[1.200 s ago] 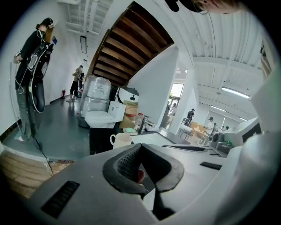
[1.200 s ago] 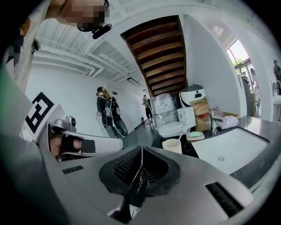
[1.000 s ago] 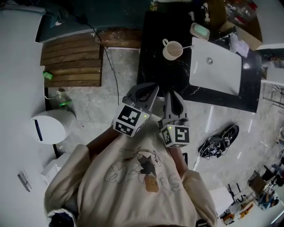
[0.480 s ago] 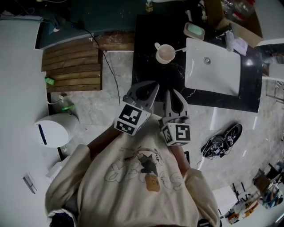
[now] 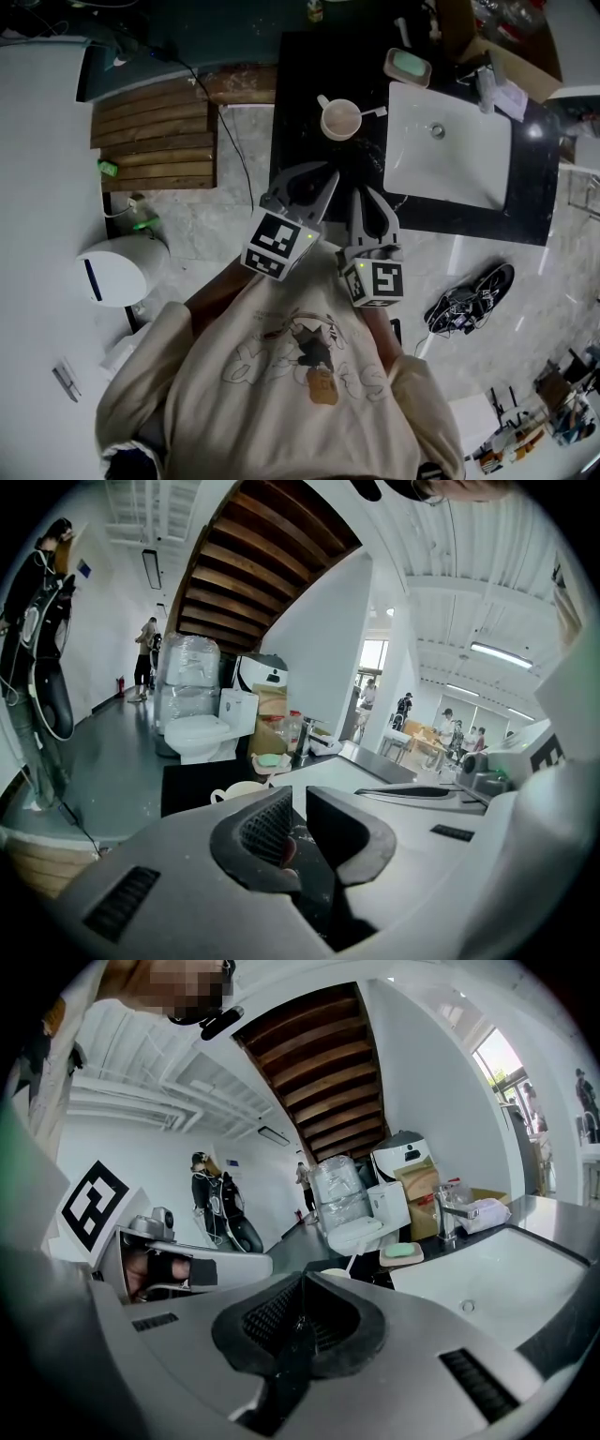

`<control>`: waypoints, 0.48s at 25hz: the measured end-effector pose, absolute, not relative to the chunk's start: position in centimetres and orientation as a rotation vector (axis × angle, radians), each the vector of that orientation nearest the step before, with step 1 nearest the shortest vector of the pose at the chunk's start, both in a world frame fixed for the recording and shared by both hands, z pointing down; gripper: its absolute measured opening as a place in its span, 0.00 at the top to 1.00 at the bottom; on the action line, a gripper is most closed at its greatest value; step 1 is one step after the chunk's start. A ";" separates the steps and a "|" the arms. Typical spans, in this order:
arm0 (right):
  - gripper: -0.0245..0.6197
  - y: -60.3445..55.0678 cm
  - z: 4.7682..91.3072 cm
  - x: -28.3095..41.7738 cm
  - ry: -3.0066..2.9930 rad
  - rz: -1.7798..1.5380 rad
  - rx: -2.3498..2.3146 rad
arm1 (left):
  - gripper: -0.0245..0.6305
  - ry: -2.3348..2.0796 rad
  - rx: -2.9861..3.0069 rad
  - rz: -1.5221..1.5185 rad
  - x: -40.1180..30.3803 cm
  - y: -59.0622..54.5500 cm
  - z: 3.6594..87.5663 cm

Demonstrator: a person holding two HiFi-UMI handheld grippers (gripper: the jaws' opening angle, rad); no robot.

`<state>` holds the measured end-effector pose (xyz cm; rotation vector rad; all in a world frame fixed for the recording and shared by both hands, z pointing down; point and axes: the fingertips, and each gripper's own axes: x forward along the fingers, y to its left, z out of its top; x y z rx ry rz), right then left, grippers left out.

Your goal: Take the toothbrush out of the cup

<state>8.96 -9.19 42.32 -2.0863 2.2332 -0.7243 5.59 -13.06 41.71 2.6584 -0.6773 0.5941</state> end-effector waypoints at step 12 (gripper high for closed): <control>0.93 -10.6 43.9 13.0 2.211 -0.780 -2.093 | 0.78 -0.673 2.658 0.655 9.6 -16.0 43.6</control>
